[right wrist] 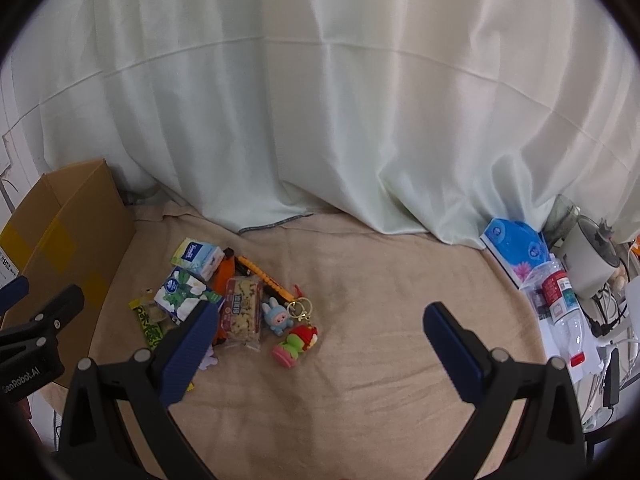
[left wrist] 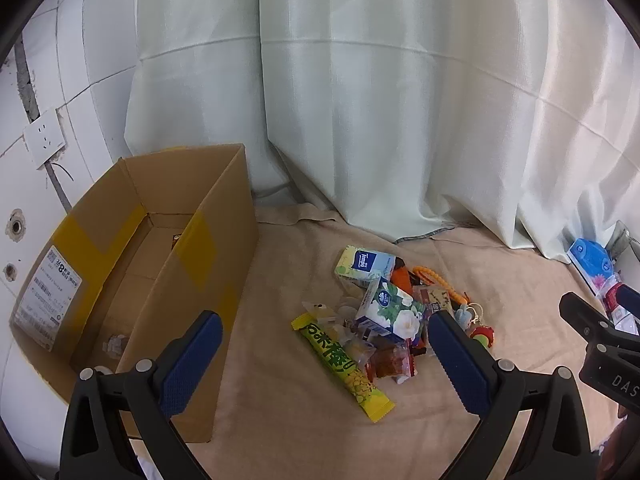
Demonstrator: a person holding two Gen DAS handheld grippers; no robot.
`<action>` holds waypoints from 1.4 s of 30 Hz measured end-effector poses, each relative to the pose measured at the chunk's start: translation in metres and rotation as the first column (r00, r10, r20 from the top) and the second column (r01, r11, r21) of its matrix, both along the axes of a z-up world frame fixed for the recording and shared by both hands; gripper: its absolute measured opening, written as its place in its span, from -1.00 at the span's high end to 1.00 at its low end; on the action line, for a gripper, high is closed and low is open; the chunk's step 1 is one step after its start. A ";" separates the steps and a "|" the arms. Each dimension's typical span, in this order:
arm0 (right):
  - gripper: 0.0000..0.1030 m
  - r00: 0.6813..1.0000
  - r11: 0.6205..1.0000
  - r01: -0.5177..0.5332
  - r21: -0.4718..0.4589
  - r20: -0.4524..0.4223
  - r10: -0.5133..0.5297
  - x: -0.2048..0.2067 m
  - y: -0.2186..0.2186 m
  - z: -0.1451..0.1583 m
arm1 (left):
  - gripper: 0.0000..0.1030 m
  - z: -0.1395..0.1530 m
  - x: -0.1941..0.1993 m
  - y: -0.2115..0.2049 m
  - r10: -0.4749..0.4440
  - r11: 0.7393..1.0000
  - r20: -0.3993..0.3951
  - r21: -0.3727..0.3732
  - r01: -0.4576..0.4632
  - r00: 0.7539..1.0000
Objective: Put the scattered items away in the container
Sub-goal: 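Move both grippers toward the pile of scattered items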
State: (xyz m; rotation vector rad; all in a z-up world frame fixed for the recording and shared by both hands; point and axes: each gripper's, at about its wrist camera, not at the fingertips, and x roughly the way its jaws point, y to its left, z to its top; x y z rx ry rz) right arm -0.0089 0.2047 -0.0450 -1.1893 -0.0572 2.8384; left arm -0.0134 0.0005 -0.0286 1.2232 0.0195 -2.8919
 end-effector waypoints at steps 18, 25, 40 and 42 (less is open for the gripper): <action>-1.00 0.999 0.998 -0.031 -0.049 -0.026 0.030 0.003 0.004 0.000 | -1.00 -0.002 -0.002 0.002 -0.009 1.000 -0.017 0.009 0.009 1.000; -1.00 0.999 0.995 -0.026 -0.099 -0.045 0.021 -0.002 0.011 0.000 | -1.00 -0.012 -0.004 0.002 -0.009 1.000 -0.008 0.002 0.009 1.000; -1.00 0.992 0.999 -0.048 -0.020 0.116 0.050 -0.031 0.011 -0.063 | -1.00 -0.106 -0.020 0.016 -0.025 1.000 0.170 -0.014 0.028 0.985; -1.00 0.989 0.998 -0.057 -0.019 0.137 0.059 -0.033 0.010 -0.072 | -1.00 -0.118 -0.023 0.017 -0.024 0.999 0.182 -0.022 0.028 0.983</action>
